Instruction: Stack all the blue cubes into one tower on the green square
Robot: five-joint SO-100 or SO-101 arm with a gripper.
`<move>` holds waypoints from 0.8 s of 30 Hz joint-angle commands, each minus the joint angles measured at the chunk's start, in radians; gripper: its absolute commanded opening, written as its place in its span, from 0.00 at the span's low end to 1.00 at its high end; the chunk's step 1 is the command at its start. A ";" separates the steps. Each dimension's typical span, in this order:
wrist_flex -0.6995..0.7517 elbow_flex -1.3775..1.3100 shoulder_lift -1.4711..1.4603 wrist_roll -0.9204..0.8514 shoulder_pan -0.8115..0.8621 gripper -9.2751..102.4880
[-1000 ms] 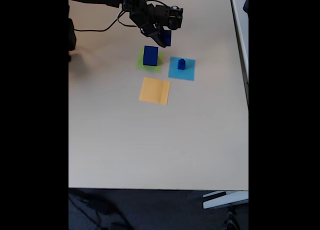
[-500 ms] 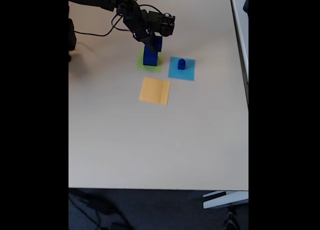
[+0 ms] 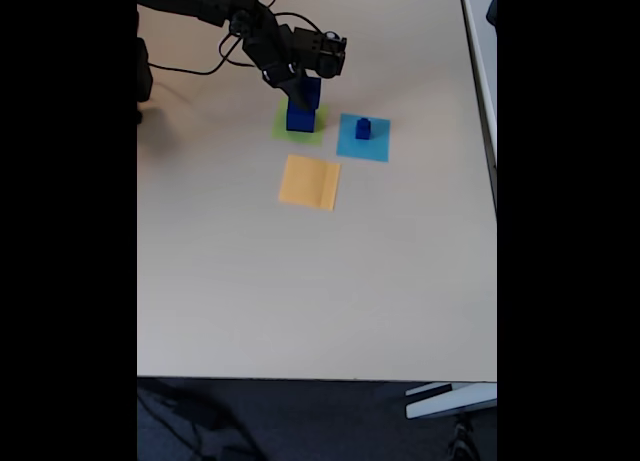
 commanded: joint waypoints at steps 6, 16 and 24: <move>-0.025 0.032 0.077 0.028 -0.015 0.18; -0.026 0.037 0.080 0.014 -0.002 0.19; -0.026 0.046 0.081 0.008 0.009 0.19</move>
